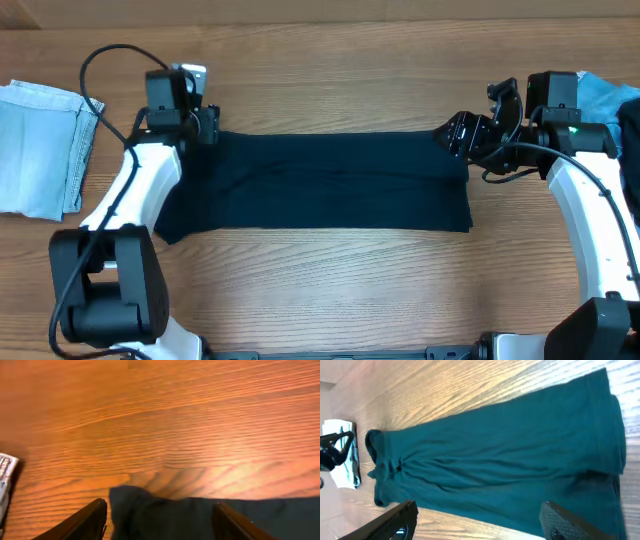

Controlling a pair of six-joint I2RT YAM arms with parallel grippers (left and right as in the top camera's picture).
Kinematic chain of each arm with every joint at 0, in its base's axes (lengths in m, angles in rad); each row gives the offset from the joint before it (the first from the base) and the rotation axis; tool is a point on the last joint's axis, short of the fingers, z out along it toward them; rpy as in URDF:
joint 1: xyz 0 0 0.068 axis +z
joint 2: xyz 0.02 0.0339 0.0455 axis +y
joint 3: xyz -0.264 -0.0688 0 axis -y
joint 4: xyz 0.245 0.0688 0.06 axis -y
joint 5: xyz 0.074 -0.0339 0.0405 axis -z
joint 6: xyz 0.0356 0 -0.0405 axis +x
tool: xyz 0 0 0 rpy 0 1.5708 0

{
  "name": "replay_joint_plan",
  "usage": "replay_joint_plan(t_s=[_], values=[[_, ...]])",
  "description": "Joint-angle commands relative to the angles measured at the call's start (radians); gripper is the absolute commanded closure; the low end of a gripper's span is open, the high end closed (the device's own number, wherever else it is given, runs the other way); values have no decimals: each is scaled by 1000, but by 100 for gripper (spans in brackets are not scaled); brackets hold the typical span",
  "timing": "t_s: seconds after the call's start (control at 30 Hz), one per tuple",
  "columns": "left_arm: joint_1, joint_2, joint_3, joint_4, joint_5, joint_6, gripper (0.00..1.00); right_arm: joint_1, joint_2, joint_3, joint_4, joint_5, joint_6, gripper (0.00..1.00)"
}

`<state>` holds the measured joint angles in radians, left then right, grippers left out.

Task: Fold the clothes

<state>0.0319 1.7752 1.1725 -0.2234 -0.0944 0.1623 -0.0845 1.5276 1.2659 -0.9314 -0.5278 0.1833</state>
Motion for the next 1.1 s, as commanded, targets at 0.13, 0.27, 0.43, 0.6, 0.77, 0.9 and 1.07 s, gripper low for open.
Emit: replay_joint_plan(t_s=[0.13,0.27,0.43,0.6,0.77,0.9,1.07], values=[[127,114,146,-94,121,14,30,-3,-22,16,3,-4,0,18],[132,150,157,-95,140,37,30,1,-15,0,-18,73,0,22],[132,234,157,-97,140,40,31,23,125,-6,14,133,0,64],[132,244,175,-100,140,33,31,75,338,-6,252,192,93,96],[132,244,246,-170,149,24,30,78,457,-6,381,344,140,96],[132,244,341,-253,151,24,26,78,505,-6,391,451,159,96],[131,249,360,-272,149,37,22,78,565,-6,384,463,167,96]])
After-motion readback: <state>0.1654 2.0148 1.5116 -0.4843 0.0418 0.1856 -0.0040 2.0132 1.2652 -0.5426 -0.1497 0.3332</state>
